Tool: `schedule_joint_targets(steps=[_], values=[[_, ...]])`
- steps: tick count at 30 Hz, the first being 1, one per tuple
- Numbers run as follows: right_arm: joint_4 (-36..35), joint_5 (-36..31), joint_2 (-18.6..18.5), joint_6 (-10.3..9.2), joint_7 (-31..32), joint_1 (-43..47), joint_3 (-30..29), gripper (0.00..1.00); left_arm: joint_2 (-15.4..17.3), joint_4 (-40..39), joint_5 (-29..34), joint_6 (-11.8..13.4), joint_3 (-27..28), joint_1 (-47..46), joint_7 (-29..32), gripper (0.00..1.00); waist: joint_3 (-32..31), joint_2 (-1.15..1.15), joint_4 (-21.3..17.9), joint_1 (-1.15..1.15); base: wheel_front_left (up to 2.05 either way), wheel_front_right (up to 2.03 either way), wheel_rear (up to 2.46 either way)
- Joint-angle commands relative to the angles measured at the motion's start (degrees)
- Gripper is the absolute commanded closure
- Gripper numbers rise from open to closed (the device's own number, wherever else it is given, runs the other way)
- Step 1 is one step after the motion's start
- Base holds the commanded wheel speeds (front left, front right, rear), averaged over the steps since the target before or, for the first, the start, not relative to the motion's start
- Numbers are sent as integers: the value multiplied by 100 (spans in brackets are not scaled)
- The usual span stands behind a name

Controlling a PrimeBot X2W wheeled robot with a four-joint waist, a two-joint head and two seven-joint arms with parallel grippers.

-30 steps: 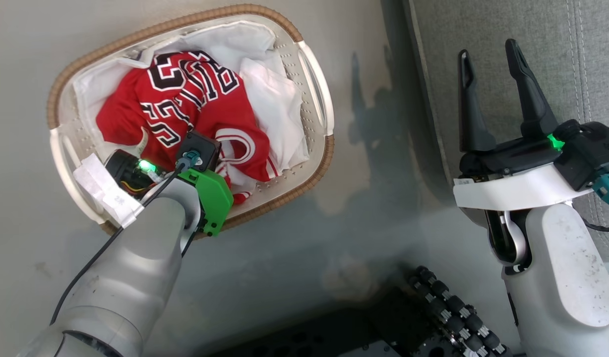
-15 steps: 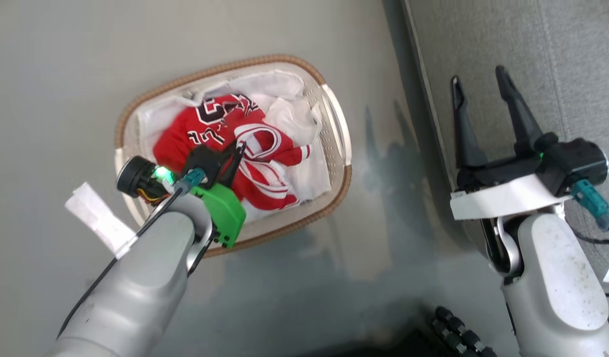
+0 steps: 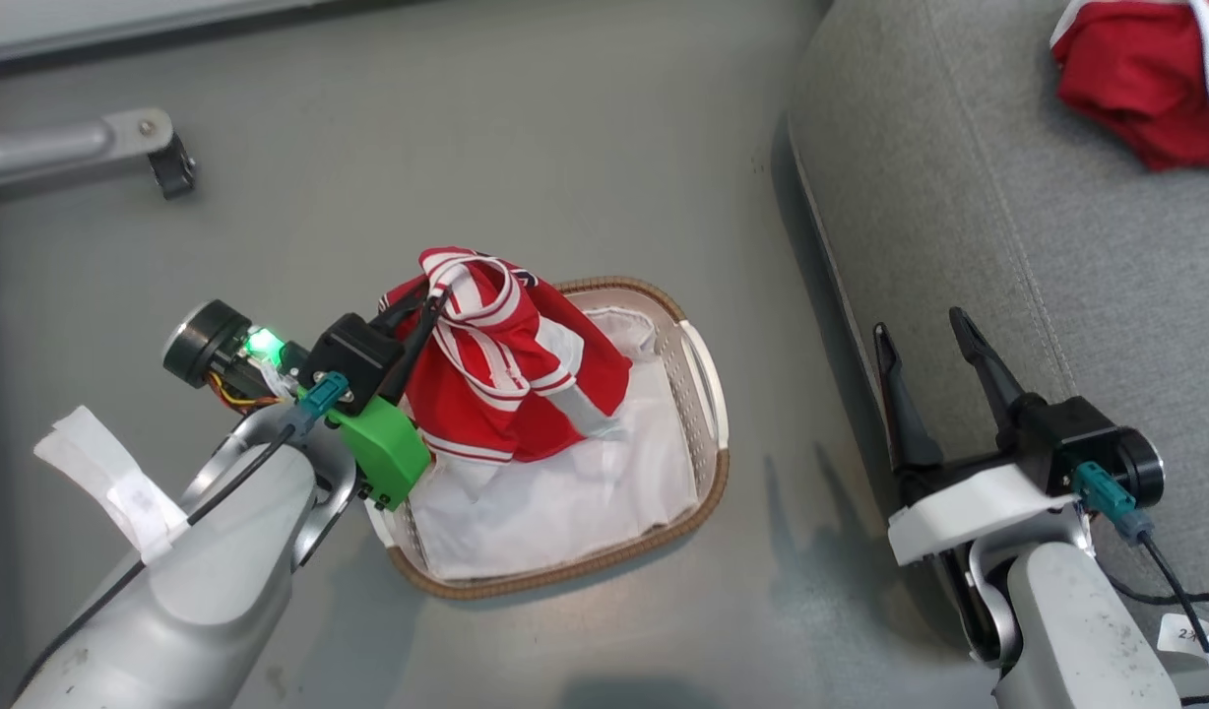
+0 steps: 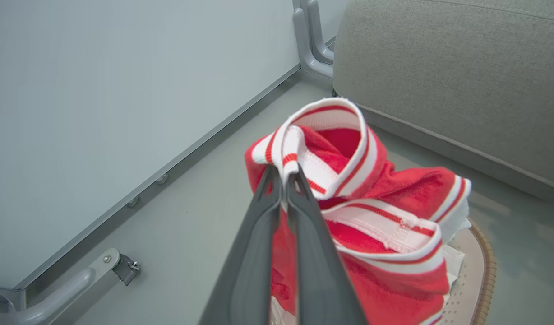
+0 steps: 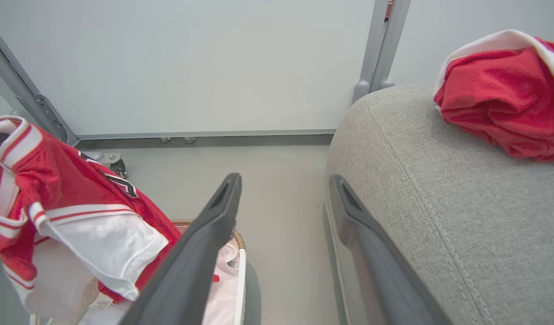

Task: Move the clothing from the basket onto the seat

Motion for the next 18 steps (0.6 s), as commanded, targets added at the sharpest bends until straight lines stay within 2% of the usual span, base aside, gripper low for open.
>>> schedule_joint_targets(steps=[1,10,18], values=[[62,-47,-26,-8,-11,174,14,0,114,-150,45,1,-27,32,53,100,-1173,0,286,0,0,0,0],[304,8,-24,-8,-11,427,395,0,682,-1266,-36,-21,-148,-381,727,100,-1950,0,331,0,0,0,0],[523,-80,-23,-8,-11,145,900,0,847,-1941,-230,-22,-78,-679,998,100,-2214,0,333,0,0,0,0]])
